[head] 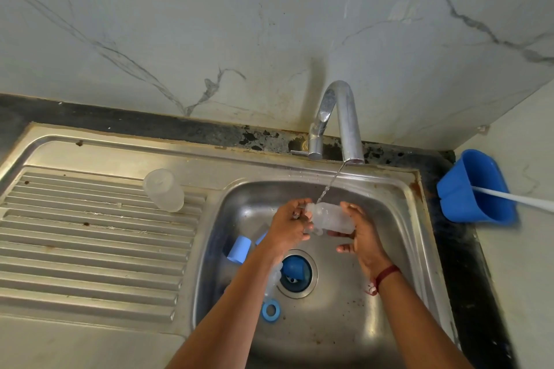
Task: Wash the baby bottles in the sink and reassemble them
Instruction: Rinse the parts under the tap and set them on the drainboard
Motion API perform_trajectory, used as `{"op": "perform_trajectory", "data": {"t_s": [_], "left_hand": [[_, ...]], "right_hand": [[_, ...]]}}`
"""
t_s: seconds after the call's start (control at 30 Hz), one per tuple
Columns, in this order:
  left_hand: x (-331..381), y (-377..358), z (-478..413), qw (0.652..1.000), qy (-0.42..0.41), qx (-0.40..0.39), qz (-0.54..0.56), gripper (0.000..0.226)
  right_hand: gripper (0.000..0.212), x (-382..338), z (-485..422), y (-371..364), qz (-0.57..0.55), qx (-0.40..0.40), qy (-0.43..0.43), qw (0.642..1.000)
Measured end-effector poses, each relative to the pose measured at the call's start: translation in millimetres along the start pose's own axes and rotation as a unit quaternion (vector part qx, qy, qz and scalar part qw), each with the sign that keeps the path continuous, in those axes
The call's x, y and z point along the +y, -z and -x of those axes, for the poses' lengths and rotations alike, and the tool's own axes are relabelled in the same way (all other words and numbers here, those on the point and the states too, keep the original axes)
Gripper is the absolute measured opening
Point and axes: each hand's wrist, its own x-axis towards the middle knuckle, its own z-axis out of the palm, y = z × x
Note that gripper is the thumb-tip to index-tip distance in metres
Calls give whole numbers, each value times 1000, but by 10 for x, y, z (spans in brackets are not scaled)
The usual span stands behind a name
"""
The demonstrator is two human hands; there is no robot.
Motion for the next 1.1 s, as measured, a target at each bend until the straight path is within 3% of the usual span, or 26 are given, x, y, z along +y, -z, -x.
{"op": "perform_trajectory", "data": {"t_s": [0.1,0.2,0.37,0.5,0.7,0.87,0.97,1.1], "left_hand": [[52,-76,-17,1000,6,8,13,20],[61,-98,-22,1000,9,10,-1,9],[53,-49,10,1000,0,-4,18,17],[-8,31,36,997,-34,-52,38,57],[14,28,27,998,-44,-25,30,46],[19,-7,4,999,-19,-4,25,18],[-40,-30,-17,999,28,31,24,30],[-101,-59,1,989,79,86,91,45]], "right_hand": [[56,0,10,32,-15,-8,46,999],[46,43,14,104,-39,-3,78,996],[39,33,-10,132,-67,35,60,995],[37,-24,3,64,-49,77,32,995],[51,-79,1,-10,-36,89,-10,995],[45,-81,-4,-20,21,68,14,997],[31,-58,1,-15,27,21,72,997],[53,-15,-15,-60,-12,-20,101,995]]}}
